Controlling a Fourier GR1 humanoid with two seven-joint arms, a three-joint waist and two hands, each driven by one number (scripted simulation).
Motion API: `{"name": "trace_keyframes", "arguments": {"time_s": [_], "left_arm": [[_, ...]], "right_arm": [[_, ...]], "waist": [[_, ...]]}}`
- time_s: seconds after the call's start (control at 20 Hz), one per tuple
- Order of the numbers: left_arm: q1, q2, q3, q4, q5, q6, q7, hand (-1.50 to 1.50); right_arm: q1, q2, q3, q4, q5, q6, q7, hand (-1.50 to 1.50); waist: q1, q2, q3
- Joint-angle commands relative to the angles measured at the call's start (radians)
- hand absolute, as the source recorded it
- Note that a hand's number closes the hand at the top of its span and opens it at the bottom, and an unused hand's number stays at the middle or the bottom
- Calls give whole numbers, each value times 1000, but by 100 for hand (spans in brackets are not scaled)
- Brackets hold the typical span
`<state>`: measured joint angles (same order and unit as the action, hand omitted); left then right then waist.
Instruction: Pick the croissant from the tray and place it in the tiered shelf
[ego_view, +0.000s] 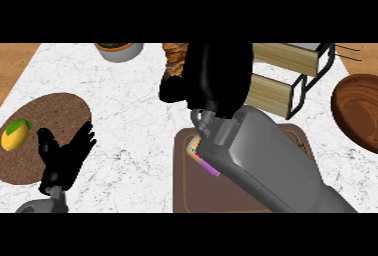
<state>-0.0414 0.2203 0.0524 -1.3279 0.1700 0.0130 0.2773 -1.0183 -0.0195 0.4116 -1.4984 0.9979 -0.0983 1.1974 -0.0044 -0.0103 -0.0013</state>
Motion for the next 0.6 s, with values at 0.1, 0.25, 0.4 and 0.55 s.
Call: {"name": "trace_keyframes", "arguments": {"time_s": [0.1, 0.25, 0.4, 0.55], "left_arm": [[3, -4, 2, -13, 0, 4, 9, 0], [23, -23, -17, -29, -19, 19, 10, 0], [6, 12, 9, 20, -8, -26, -23, 0], [-28, -37, -17, 4, -31, 28, 4, 0]], "right_arm": [[-165, -25, -187, -5, 8, 182, 174, 150], [-148, -92, -272, -7, -22, 196, 95, 150], [-232, -90, -330, 69, 2, 186, 82, 150], [-242, -155, -393, 124, -11, 206, 10, 150]], "waist": [[0, 2, 1], [-1, 3, 1], [7, 7, 0], [5, 9, 1]]}}
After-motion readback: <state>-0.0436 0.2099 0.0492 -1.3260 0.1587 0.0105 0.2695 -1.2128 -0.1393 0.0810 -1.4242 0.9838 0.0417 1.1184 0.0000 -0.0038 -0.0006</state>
